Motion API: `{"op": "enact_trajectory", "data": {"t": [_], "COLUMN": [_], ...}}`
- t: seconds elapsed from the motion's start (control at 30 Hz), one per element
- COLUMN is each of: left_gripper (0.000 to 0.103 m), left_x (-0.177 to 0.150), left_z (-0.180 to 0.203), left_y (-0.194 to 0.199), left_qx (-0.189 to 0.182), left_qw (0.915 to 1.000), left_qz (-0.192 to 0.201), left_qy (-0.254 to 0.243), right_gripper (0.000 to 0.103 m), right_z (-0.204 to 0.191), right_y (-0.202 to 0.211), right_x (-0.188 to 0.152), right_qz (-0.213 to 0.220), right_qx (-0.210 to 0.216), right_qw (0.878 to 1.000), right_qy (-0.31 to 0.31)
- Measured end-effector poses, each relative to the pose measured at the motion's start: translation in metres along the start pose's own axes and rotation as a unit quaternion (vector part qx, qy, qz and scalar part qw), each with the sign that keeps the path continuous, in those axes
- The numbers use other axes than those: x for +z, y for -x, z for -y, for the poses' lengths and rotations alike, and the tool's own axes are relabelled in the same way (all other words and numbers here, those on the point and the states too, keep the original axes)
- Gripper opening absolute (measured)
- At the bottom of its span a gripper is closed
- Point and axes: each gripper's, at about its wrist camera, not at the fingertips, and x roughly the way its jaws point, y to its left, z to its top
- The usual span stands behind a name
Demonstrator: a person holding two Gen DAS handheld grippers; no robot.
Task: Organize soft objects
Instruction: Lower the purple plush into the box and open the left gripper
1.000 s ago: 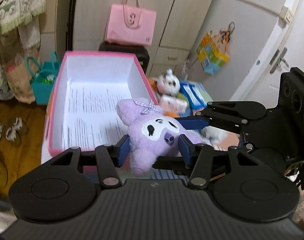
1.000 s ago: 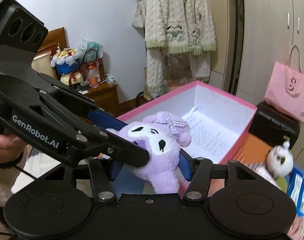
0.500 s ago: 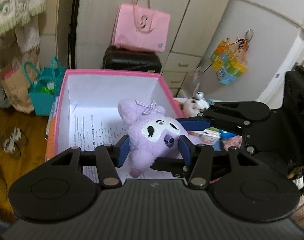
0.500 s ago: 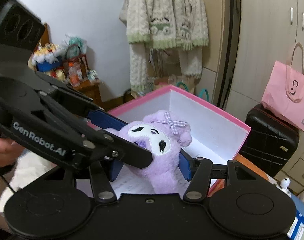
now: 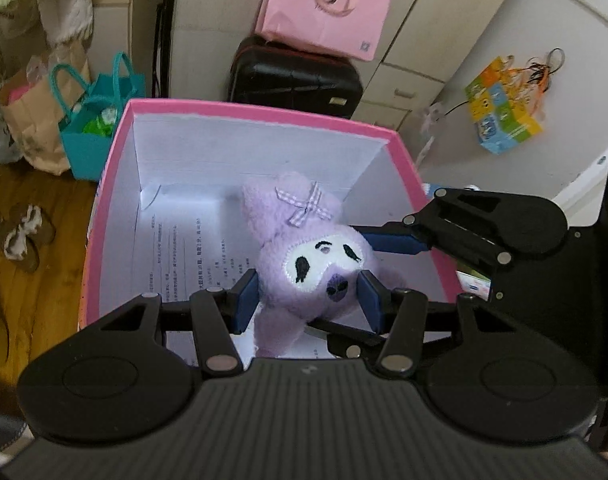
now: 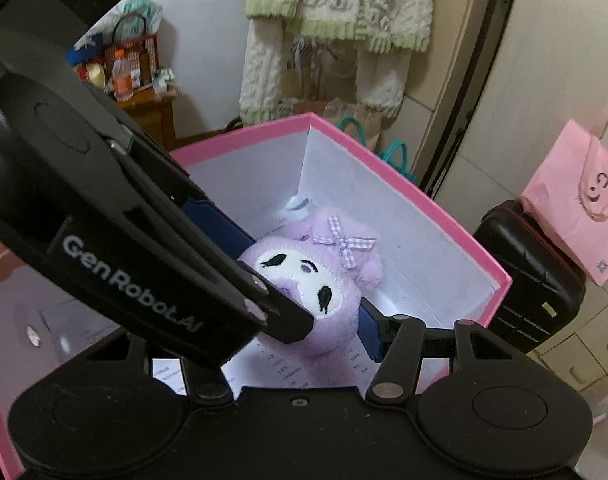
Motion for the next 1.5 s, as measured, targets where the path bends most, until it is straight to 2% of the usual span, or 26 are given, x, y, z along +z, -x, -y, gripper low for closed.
{"op": "enact_trajectory", "data": {"t": [0.17,0.33,0.47,0.53,0.6,0.77,0.87,1.1,1.27,1.5], "left_gripper": [0.051,0.050,0.063,0.063,0.063,0.064,0.065,0.066,0.068,0.069], "left_x": [0.002,0.001,0.002,-0.003,-0.009,-0.021,-0.030,-0.045,-0.056,-0.076], "left_z": [-0.007,-0.005,-0.005,-0.002,0.002,0.010,0.013,0.023,0.041,0.061], "left_y": [-0.012,-0.018,-0.019,-0.013,-0.002,0.022,0.040,0.074,0.083,0.113], "left_qx": [0.004,0.011,0.023,0.043,0.052,0.049,0.046,0.048,0.065,0.054], "left_qw": [0.9999,0.9999,0.9996,0.9991,0.9982,0.9975,0.9968,0.9948,0.9921,0.9900], "left_qz": [-0.012,-0.003,-0.006,0.006,0.024,0.031,0.042,0.062,0.058,0.075], "left_qy": [0.009,0.006,0.011,-0.003,-0.016,-0.041,-0.051,-0.065,-0.090,-0.106], "right_gripper": [0.063,0.065,0.067,0.067,0.067,0.069,0.069,0.069,0.069,0.069], "right_z": [0.006,0.001,0.000,-0.002,-0.003,-0.006,-0.008,-0.024,-0.035,-0.048], "right_y": [-0.013,-0.018,-0.017,-0.014,-0.009,0.012,0.025,0.058,0.083,0.120], "right_x": [0.000,-0.003,-0.005,-0.007,-0.007,-0.011,-0.014,-0.022,-0.030,-0.044], "right_qz": [-0.012,-0.010,-0.013,-0.009,-0.001,0.020,0.026,0.043,0.051,0.062], "right_qx": [0.011,-0.024,-0.028,-0.033,-0.020,-0.017,0.001,-0.007,-0.022,-0.035], "right_qw": [1.000,0.999,0.999,0.998,0.999,1.000,1.000,0.999,0.998,0.997], "right_qy": [0.003,0.040,0.044,0.043,0.028,-0.004,-0.018,-0.008,0.003,0.006]}}
